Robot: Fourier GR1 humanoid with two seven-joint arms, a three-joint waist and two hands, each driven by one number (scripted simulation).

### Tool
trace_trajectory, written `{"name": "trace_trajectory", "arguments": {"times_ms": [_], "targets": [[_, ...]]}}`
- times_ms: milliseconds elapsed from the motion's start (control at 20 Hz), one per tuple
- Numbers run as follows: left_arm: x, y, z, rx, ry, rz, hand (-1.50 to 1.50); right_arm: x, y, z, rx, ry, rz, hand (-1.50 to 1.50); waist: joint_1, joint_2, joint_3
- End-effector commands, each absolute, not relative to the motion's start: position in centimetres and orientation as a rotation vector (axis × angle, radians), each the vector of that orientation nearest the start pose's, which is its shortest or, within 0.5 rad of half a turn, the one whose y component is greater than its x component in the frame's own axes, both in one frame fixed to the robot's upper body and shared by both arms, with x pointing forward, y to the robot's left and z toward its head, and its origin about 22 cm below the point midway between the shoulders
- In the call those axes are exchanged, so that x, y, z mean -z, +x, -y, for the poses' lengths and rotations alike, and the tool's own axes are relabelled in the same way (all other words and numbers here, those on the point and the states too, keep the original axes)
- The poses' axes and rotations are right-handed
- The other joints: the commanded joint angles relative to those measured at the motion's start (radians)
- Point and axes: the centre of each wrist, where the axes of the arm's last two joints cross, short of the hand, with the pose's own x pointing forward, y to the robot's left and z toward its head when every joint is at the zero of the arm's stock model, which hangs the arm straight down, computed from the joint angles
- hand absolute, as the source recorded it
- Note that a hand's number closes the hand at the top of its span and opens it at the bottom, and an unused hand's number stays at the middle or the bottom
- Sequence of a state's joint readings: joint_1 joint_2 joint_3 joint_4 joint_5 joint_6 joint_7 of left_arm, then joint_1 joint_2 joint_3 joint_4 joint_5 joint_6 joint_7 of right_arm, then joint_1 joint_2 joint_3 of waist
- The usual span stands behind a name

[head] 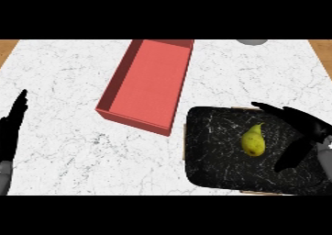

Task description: Pick the pear from the tray and place it in the cardboard box

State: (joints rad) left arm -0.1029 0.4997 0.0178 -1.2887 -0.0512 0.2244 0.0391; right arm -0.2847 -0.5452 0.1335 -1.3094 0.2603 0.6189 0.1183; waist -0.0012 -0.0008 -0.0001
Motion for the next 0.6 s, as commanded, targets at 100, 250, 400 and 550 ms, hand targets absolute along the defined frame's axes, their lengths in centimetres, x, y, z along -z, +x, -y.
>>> {"name": "trace_trajectory", "arguments": {"times_ms": [100,250,400,550], "targets": [[-1.4,27.2,-36.4,0.224,0.651,1.362,0.0,-7.4,30.4,30.8,-1.125,-0.138,1.107,-1.5,0.0,0.0,0.0],[-2.3,25.1,-36.5,0.228,0.672,1.36,0.0,-8.3,30.0,31.9,-1.118,-0.117,1.106,-1.5,0.003,-0.001,0.0],[-1.2,24.9,-36.3,0.199,0.647,1.364,0.0,-5.7,30.8,28.3,-1.163,-0.135,1.046,-1.5,0.005,0.001,0.0],[-1.2,25.5,-36.2,0.215,0.648,1.362,0.0,-6.1,30.9,27.0,-1.191,-0.176,0.964,-1.5,0.005,0.0,0.0]]}}
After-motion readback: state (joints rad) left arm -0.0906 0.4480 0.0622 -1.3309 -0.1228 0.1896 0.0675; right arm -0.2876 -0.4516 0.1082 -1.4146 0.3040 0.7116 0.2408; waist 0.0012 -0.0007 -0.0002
